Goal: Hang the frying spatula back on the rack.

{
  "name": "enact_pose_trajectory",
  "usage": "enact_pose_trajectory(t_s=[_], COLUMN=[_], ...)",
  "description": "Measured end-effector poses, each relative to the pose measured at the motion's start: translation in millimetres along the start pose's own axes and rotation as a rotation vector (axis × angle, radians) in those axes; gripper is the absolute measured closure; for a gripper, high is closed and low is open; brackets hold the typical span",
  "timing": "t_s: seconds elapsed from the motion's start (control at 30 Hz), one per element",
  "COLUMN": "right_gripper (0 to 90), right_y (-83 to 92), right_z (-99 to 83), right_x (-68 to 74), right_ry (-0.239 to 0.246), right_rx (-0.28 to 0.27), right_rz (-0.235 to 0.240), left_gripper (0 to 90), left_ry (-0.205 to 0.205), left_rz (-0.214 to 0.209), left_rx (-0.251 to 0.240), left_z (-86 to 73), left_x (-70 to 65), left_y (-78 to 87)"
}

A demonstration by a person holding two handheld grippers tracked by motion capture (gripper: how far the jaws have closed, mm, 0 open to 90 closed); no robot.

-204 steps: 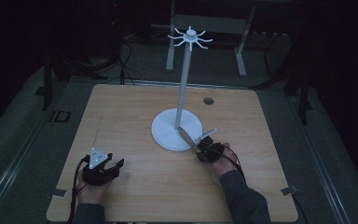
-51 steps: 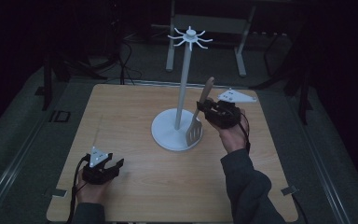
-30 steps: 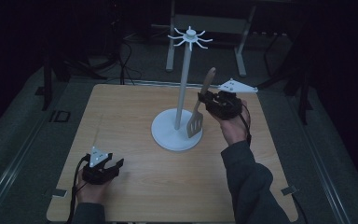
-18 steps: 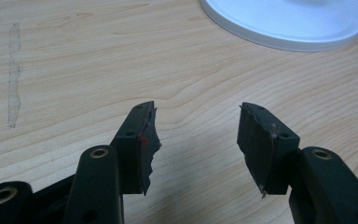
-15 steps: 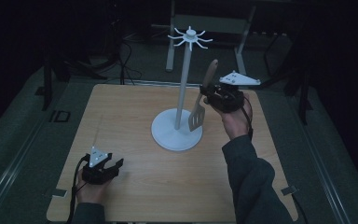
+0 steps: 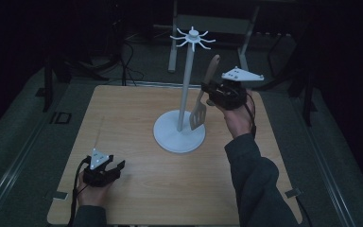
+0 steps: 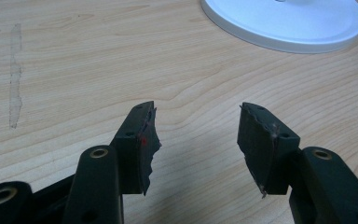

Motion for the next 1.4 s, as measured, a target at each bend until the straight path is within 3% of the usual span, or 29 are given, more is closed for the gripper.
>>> enact_pose_trajectory(t_s=[0.67,1.4], right_gripper=[74.4,74.3], right_y=[-1.2,-11.9], right_z=[20.8,27.5], right_x=[7.5,10.0], right_ry=[0.025,0.042], right_rx=[-0.006,0.057], right_rz=[0.005,0.042], left_gripper=[46.8,46.6], left_ry=[0.003,0.003], left_rz=[0.0,-0.001], left_rx=[-0.002,-0.001], left_z=[0.0,0.0], left_x=[0.1,0.2], left_y=[0.1,0.5])
Point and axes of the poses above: each handheld gripper's, and its own axes: y roughly backward along the jaws, z roughly out of its top, x roughly to its left, the point moved 9 cm from there along -y, roughly forward along the jaws, and after that the axes turned 12 degrees about -z, right-handed, at the moved point
